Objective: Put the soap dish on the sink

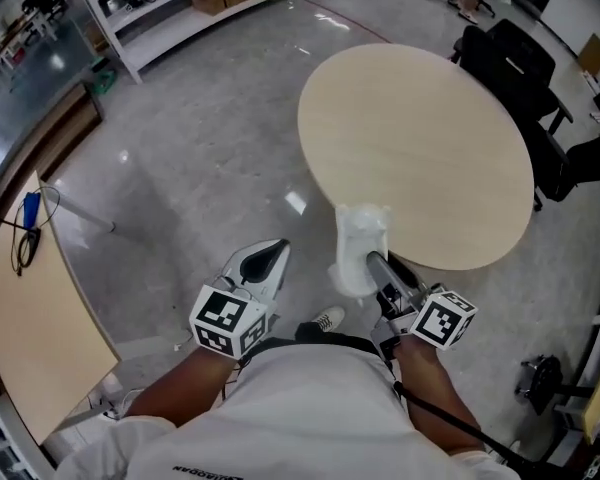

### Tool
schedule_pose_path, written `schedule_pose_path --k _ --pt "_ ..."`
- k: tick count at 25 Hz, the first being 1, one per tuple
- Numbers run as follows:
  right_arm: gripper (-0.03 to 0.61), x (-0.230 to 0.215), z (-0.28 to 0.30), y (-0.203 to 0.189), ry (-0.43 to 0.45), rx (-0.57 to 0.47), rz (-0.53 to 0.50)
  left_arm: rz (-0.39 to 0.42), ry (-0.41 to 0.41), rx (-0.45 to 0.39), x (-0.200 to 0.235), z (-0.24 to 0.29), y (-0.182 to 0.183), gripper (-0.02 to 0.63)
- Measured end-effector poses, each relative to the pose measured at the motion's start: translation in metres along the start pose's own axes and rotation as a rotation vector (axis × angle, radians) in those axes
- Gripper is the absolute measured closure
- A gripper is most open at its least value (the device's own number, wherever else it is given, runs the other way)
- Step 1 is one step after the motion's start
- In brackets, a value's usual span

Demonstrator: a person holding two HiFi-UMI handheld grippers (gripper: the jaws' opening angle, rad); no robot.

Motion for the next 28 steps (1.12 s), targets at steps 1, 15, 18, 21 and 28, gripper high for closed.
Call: schedule_pose_path --k 1,15,18,21,28 --pt "0.436 0.005 0.003 -0.007 0.01 0.015 0.005 -0.01 0.023 0.001 0.004 -0.012 -0.005 0.604" --pt "0.436 0.092 0.036 -0.13 0.223 0.283 -0.025 -0.158 0.377 -0.074 0.03 -0.197 -0.085 0.604" --pt "0.436 0.112 0.029 -0.153 0.256 0.315 -0.036 -0.172 0.422 -0.096 0.021 -0.231 -0.1 0.606" --pt "0.437 0.133 0.024 -0.184 0.29 0.351 -0.046 -0.194 0.467 -0.115 0.017 -0.263 -0.12 0.604" --pt "0.437 0.171 0.019 -0.194 0.392 0.472 -0.063 -0.224 0.556 -0.099 -0.007 -0.287 -0.122 0.606"
Point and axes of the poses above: the fingertips, and each gripper's own axes: z forward along the fingers, x to its left, y out of its top, the point moved 2 cm from there along -z, backward along the fingers, and after that the axes turned 5 degrees about y, right-handed, at the moved point
